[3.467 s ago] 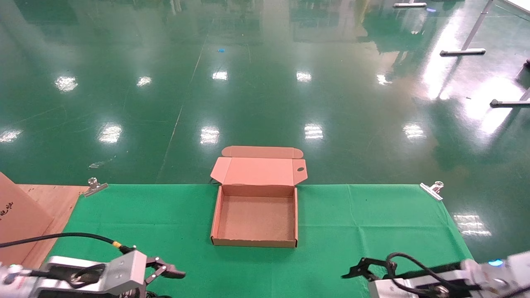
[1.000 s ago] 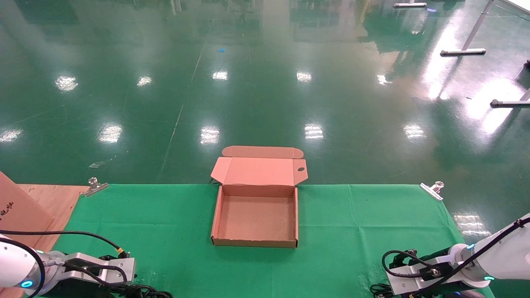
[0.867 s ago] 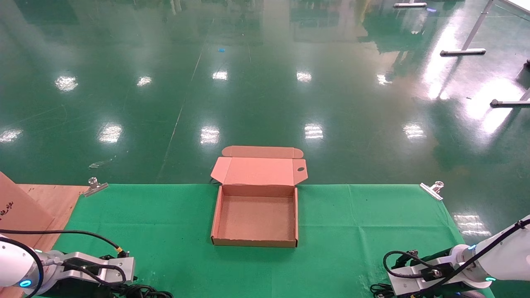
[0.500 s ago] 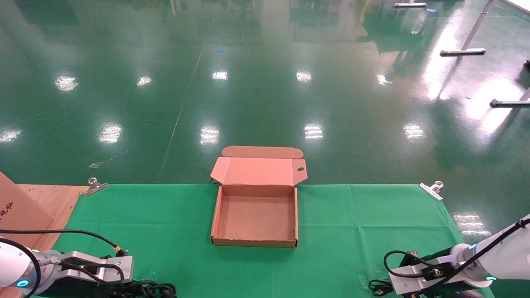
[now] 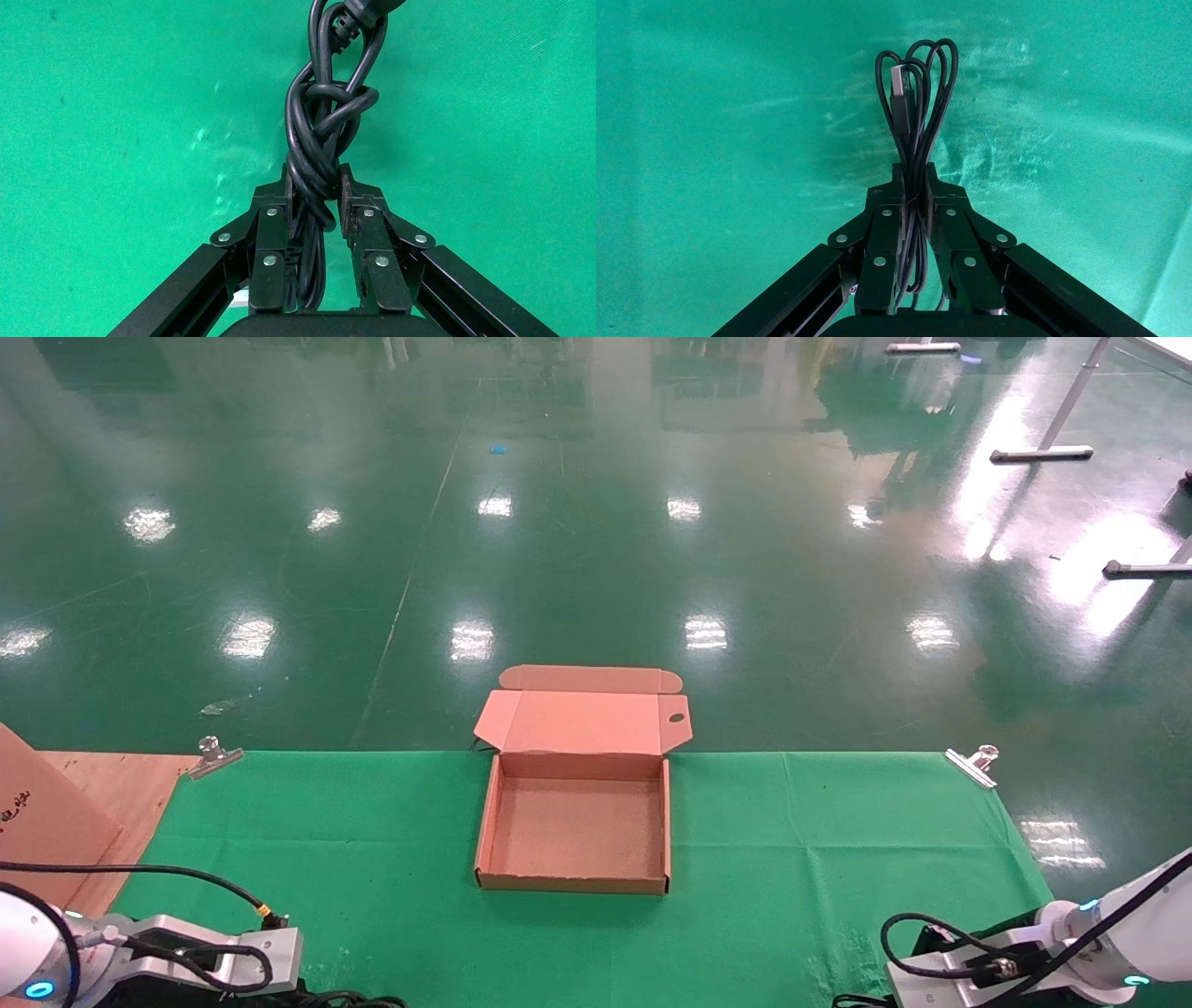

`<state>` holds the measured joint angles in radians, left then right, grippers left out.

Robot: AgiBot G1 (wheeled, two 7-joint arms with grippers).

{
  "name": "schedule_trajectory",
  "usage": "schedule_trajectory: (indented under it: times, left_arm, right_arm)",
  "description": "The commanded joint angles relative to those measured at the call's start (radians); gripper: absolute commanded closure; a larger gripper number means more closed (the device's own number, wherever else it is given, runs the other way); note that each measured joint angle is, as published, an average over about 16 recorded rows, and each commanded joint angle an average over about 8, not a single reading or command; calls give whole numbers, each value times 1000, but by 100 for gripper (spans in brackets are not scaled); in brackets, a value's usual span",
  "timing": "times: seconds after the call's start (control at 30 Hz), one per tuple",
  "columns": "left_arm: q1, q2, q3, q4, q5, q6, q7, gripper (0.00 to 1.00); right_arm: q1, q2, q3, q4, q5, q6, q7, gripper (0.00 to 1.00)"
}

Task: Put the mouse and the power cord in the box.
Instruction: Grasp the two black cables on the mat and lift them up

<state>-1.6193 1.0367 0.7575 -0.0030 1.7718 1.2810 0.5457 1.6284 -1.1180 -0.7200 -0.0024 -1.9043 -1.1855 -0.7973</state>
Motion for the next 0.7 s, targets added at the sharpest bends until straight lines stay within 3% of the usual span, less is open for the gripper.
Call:
schedule_trajectory:
  times: [0.03,0.43,0.7]
  left_arm:
    - [-6,-3,-1,0,-2,32,2,100]
    - [-167,8,3,-40,5,139,-12,100]
    - [-289,87,3,-71,9,68,-35,100]
  right_arm:
    - [3,6,1,-1,1,-17,-1,100]
    - [171,6,45,44,65,-209,-16,100]
    - [282,-76,67,66,97,-211,47,100]
